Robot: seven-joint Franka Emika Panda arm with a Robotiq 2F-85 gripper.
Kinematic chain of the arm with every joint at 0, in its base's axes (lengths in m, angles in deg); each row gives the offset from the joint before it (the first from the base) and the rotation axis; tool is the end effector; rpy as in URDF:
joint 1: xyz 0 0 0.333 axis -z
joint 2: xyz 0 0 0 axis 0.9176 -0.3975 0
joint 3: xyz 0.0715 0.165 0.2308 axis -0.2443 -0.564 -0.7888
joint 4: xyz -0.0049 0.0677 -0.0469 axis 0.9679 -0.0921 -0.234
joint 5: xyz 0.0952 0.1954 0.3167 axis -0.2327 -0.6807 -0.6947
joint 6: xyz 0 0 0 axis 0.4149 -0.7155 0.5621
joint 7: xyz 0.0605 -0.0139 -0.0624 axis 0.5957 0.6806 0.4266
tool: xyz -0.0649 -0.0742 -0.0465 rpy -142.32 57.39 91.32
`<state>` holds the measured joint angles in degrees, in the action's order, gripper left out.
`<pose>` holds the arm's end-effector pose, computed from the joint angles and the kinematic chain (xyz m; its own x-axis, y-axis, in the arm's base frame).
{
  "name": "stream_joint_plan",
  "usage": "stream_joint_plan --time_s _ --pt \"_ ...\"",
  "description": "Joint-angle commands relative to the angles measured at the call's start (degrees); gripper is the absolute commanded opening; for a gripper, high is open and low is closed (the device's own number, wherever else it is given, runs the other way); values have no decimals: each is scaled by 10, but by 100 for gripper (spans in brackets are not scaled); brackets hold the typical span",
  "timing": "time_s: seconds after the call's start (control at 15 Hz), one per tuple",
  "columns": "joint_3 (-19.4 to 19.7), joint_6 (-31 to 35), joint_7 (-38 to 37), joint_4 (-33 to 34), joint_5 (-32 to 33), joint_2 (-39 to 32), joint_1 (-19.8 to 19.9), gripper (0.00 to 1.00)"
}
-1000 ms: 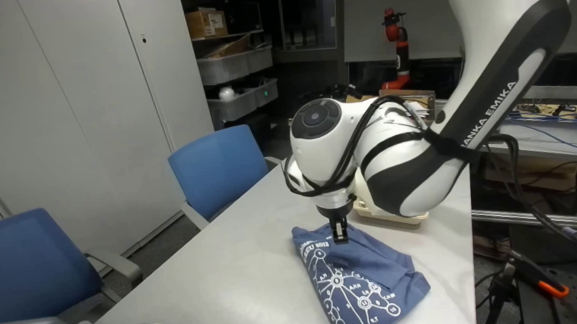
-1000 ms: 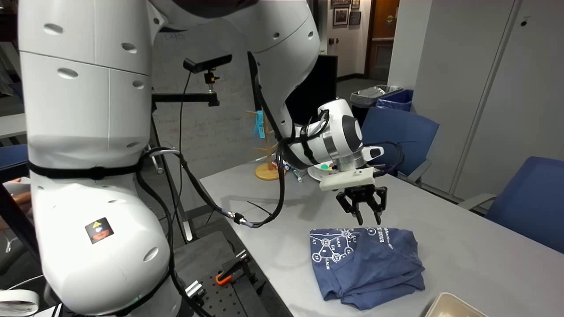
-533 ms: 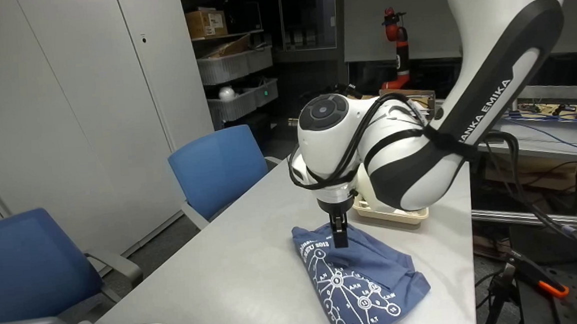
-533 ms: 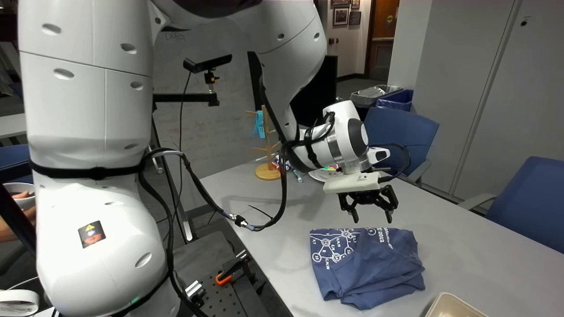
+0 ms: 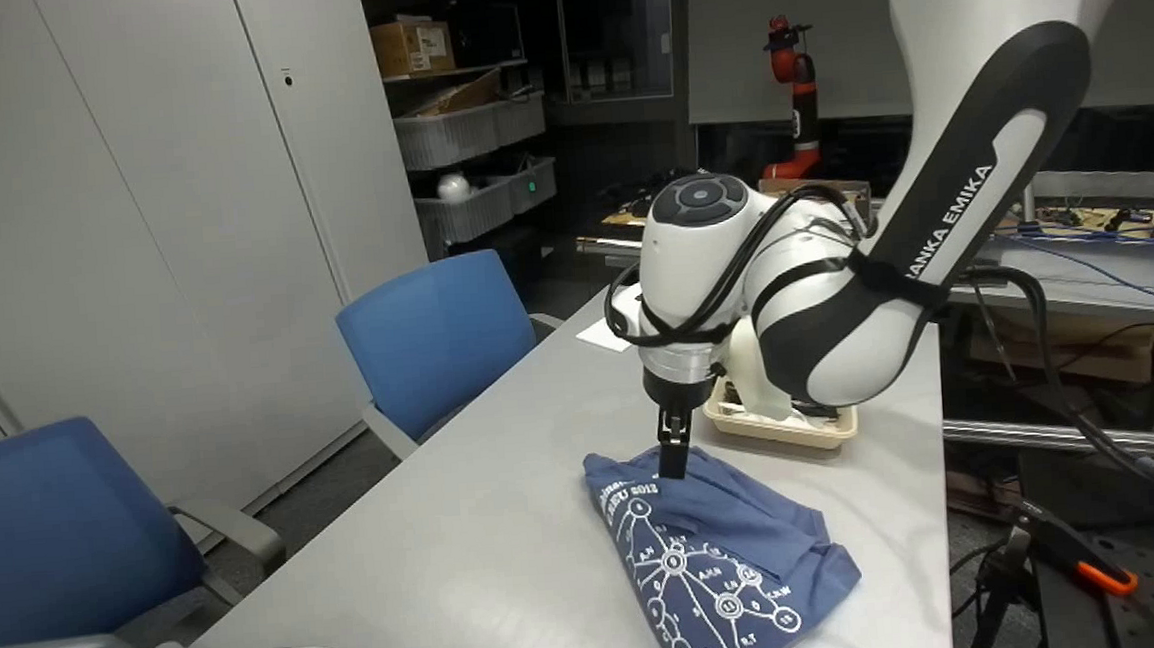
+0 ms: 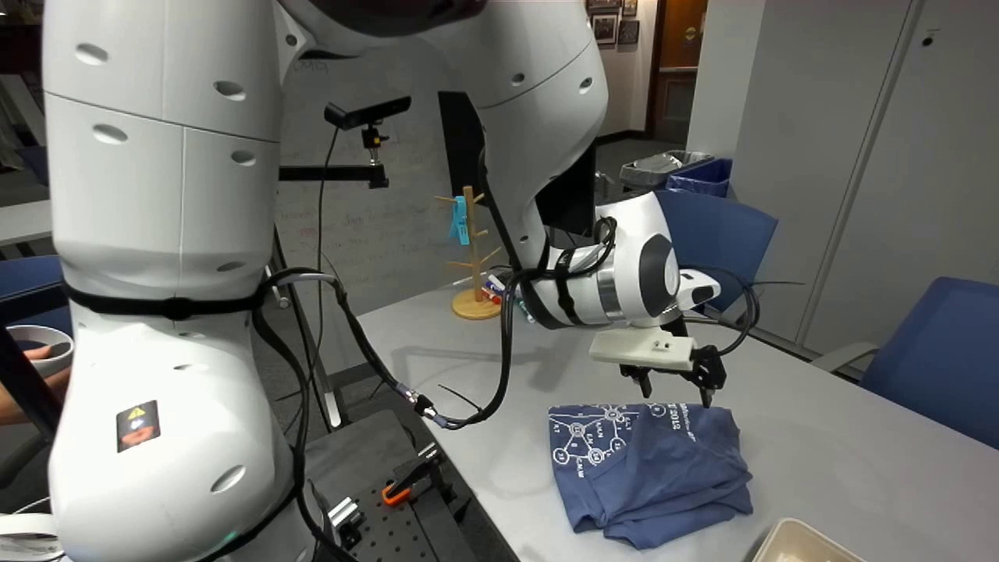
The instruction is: Fold the blue cloth in half
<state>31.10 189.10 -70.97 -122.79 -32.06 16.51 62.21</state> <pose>0.5253 -0.0104 0.1828 0.9190 0.3769 0.1157 0.3267 -0.8923 0.3117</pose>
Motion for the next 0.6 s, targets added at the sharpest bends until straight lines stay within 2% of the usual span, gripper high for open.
stream_joint_plan --time_s 0.0,0.4,0.47,0.53 --pt "-10 21 -3 -19 -18 -3 9 100" --pt "-30 37 -1 -34 -54 -12 16 99" --pt "-31 40 -1 -34 -58 -15 17 95" --pt "-30 43 -1 -33 -62 -20 19 75"
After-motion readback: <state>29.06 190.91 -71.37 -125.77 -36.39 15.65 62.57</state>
